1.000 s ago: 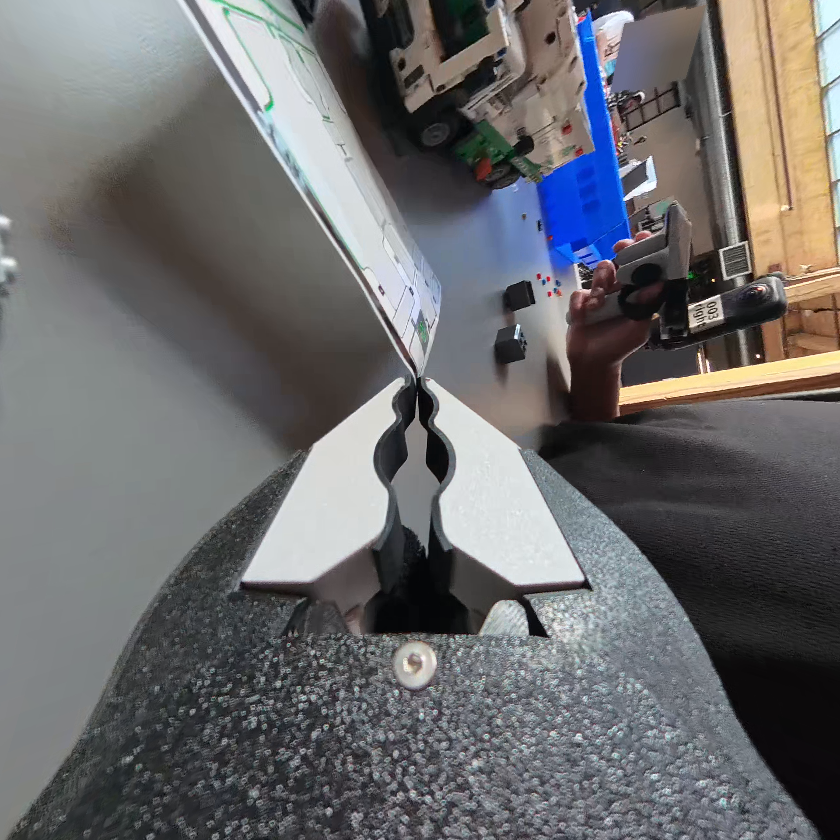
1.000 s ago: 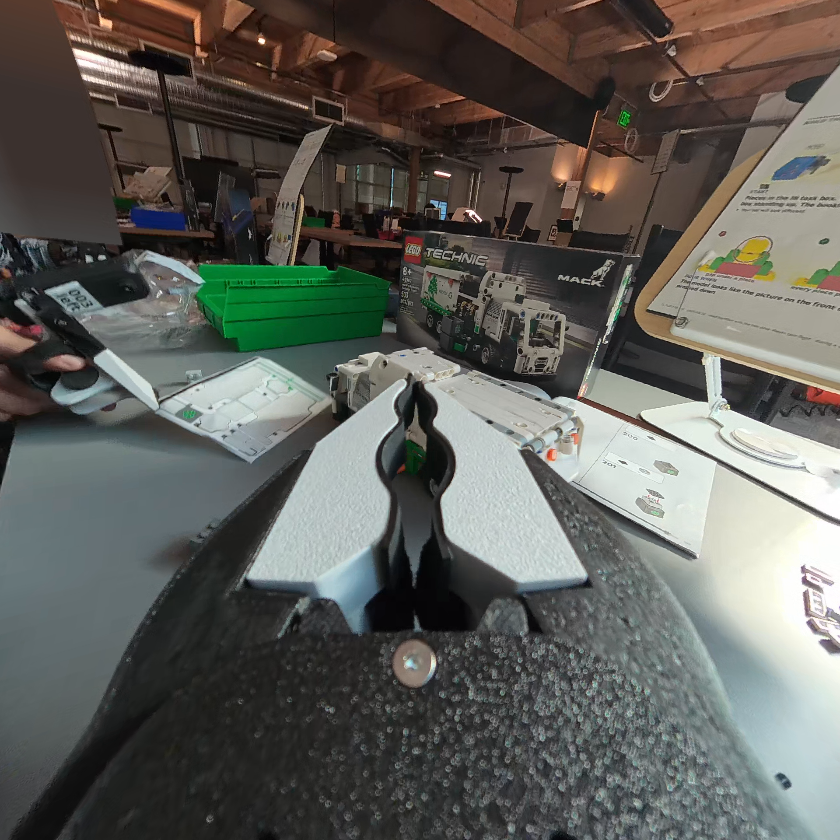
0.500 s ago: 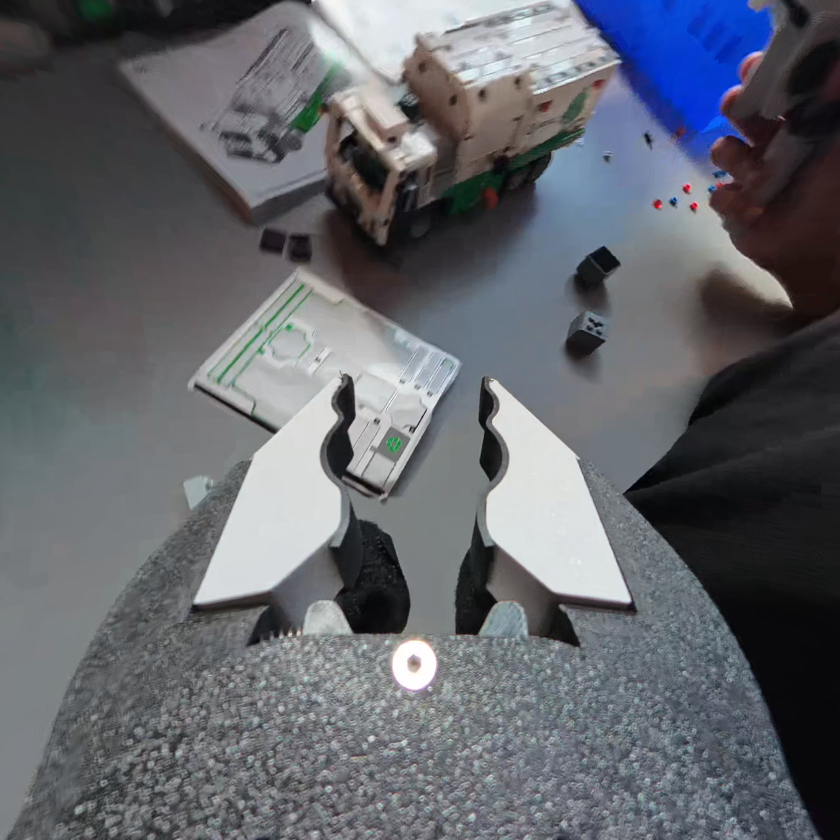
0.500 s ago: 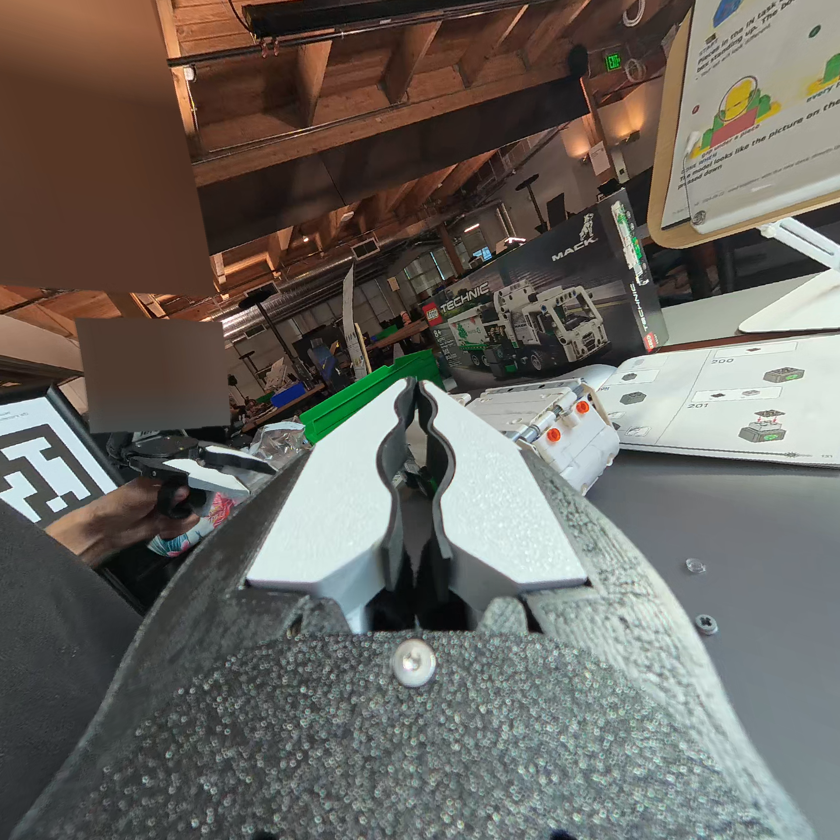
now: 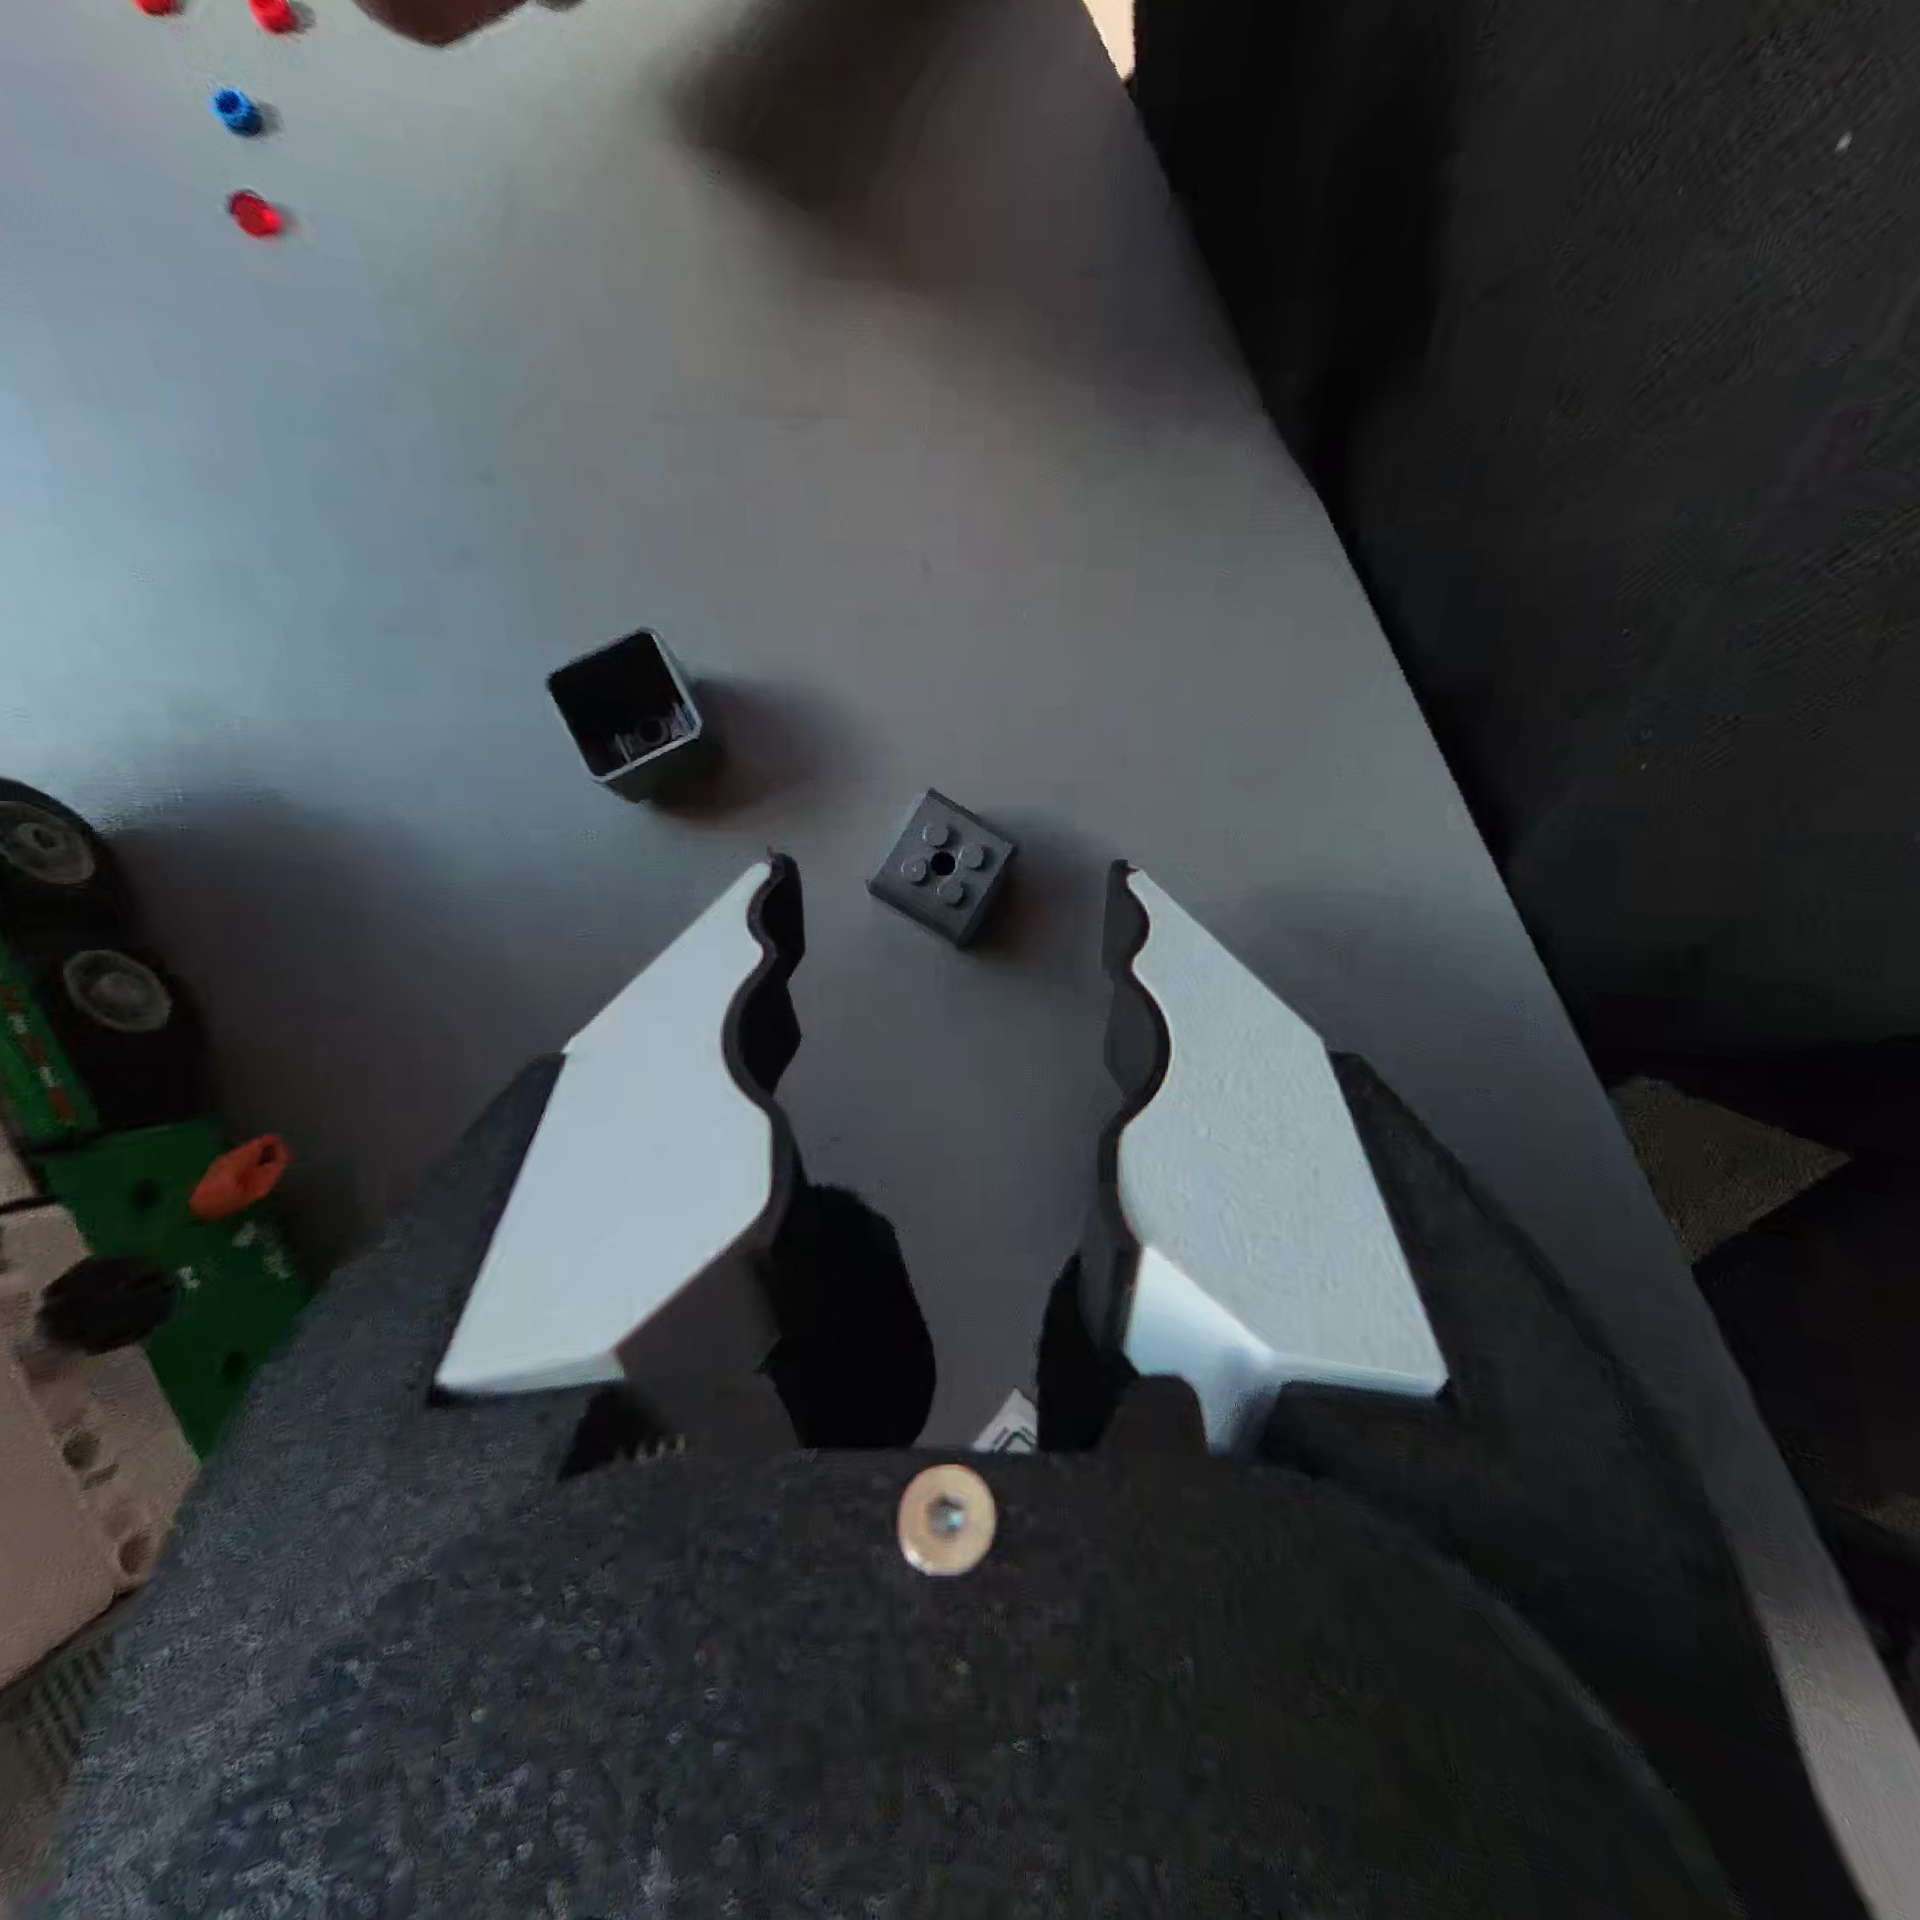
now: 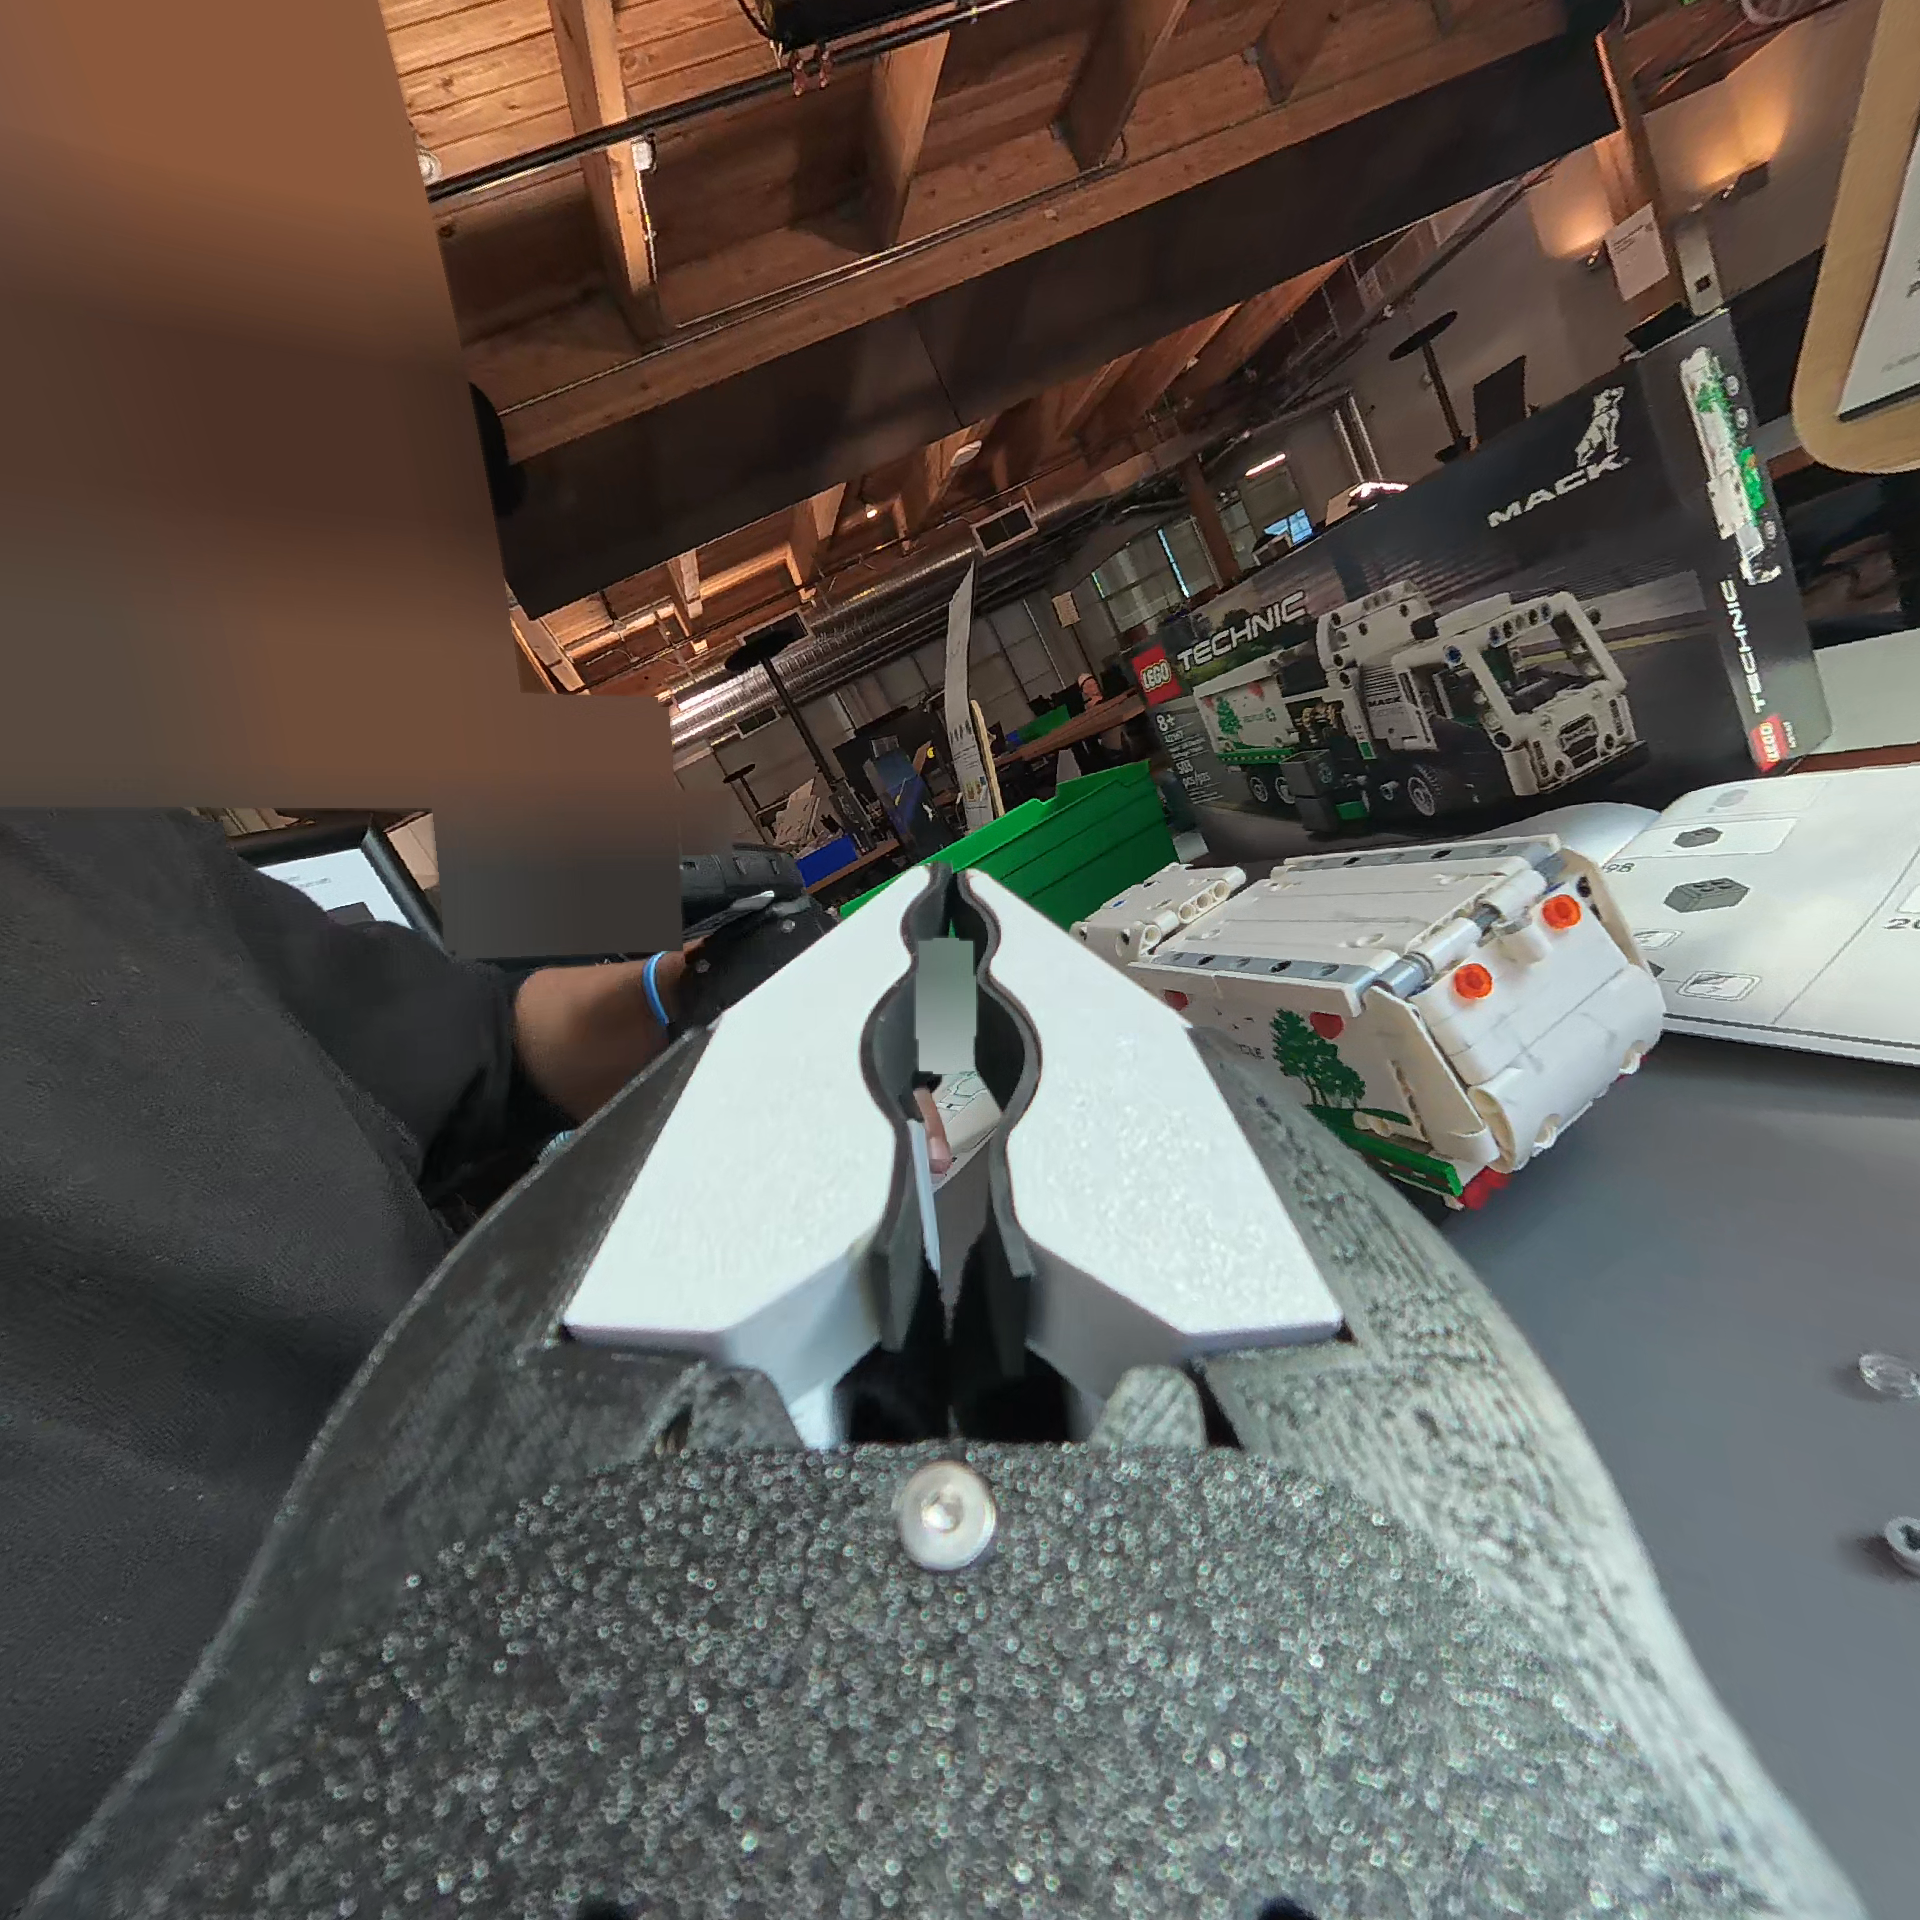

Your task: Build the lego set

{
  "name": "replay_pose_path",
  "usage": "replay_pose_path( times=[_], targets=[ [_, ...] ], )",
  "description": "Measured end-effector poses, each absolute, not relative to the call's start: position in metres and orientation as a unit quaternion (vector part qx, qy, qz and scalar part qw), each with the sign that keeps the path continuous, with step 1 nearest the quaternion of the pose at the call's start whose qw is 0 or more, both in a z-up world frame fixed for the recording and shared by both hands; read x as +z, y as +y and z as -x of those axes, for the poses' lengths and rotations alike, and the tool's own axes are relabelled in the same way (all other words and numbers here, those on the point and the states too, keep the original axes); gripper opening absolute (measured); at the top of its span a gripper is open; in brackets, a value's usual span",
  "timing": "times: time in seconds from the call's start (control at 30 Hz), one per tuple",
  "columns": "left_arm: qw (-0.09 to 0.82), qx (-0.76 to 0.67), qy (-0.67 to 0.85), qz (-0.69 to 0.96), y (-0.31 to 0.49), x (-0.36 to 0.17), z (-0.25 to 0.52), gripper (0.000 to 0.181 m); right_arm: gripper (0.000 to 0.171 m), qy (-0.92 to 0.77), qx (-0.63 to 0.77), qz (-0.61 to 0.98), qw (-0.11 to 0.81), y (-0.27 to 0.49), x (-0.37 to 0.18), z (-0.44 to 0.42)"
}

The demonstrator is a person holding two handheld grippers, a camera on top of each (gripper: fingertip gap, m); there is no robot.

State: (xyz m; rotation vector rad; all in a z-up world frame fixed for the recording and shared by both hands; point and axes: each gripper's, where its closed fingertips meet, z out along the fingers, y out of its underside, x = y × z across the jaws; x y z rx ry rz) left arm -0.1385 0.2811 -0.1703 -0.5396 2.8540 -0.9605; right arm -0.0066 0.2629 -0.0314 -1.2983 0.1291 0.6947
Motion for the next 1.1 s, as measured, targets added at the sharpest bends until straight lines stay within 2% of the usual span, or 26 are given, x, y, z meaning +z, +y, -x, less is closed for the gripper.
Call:
replay_pose_path(
  times=[0.03,0.17,0.4,0.5,0.6,0.7,0.87,1.0,1.1],
  targets=[
    [0.03,-0.296,0.942,0.157,0.282,-0.179,0.14,0.056,0.0,0.054,0.314,0.593,0.739,0.263,-0.031,0.008],
    [0.022,-0.248,0.963,0.102,0.292,-0.193,0.142,0.046,0.0,0.045,0.287,0.602,0.744,0.263,-0.033,0.01],
    [0.026,-0.292,0.954,0.062,0.277,-0.184,0.136,0.04,0.0,0.042,0.292,0.604,0.74,0.264,-0.035,0.013],
    [0.023,-0.291,0.955,0.061,0.277,-0.191,0.134,0.027,0.0,0.043,0.296,0.602,0.74,0.264,-0.034,0.013],
    [0.024,-0.318,0.945,0.067,0.269,-0.187,0.132,0.025,0.0,0.046,0.296,0.597,0.744,0.263,-0.033,0.011],
    [0.04,-0.384,0.91,0.155,0.261,-0.169,0.116,0.026,0.0,0.04,0.263,0.592,0.761,0.262,-0.031,0.007],
    [-0.029,-0.632,0.71,0.311,0.243,-0.094,0.1,0.025,0.0,0.003,0.153,0.583,0.798,0.262,-0.023,0.003],
    [0.025,-0.746,0.563,0.356,0.267,-0.059,0.078,0.025,0.0,-0.058,0.082,0.58,0.808,0.273,-0.013,0.004],
    [0.042,-0.794,0.488,0.36,0.289,-0.046,0.07,0.025,0.0,-0.117,0.083,0.587,0.797,0.283,-0.004,0.007]
  ],
)
